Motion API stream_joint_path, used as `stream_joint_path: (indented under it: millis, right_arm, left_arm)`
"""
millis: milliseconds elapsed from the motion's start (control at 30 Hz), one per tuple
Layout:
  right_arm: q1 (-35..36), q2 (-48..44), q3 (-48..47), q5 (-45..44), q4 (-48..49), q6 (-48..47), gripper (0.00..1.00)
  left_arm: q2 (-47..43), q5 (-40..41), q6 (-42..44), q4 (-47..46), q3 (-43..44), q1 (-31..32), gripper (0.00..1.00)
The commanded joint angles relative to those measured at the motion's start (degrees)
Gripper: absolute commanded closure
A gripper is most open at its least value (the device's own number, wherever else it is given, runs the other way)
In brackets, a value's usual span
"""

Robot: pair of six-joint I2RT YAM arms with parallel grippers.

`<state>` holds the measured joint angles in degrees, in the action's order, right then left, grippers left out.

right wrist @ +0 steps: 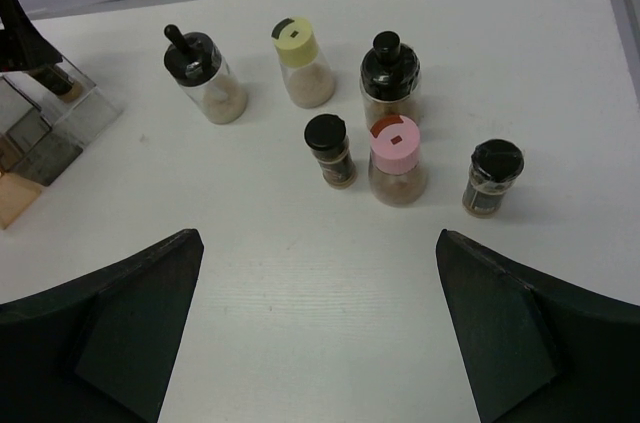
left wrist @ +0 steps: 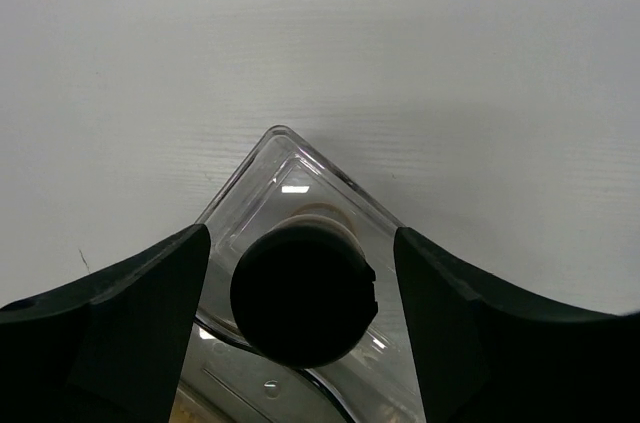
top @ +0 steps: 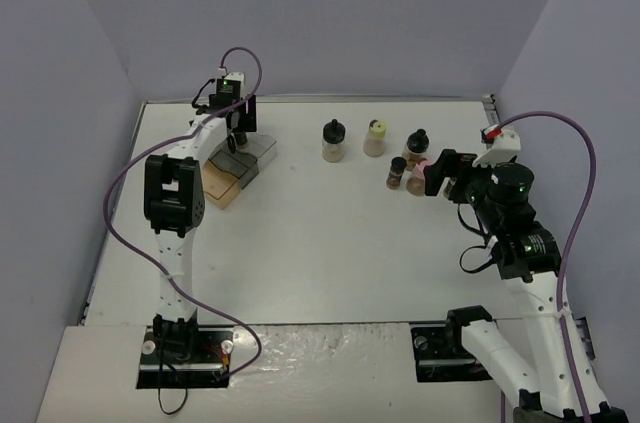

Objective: Organize the condiment bottles

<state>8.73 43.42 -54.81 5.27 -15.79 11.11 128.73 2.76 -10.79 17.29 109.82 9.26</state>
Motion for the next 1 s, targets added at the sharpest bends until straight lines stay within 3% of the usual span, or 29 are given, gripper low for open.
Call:
stream_joint_path:
  millis: [0, 233, 367, 500, 600, 967]
  right_arm:
    - [0.45, 5.14, -2.06, 1.00, 2.21, 1.64, 0.00]
    - [1.41, 15.04, -2.50, -4.96, 4.28, 2.37, 0.00]
    - [3.32, 22.34, -2.90, -6.62, 9.27, 2.33, 0.00]
    - [5.40, 31.47, -6.05, -6.55, 13.33, -1.81, 0.23]
    - [5.74, 35.54, -7.41, -6.30, 16.49, -4.23, 0.30]
    - [5.95, 50.84, -12.25, -5.89, 22.66, -8.49, 0.33]
  left_arm:
    - [-4.23, 0.13, 0.46, -1.87, 2.94, -0.56, 0.27]
    - [-13.48, -0.72, -1.43, 4.61, 2.22, 0.00, 0.04]
    - [-21.17, -0.42, -3.23, 10.29, 0.63, 0.82, 0.03]
    - [-32.25, -2.03, -5.32, 12.89, -9.06, 1.58, 0.03]
    - [-38.51, -2.26, -6.29, 12.51, -17.92, 2.02, 0.03]
    - [-58.59, -3.77, -3.10, 7.72, -42.01, 3.49, 0.03]
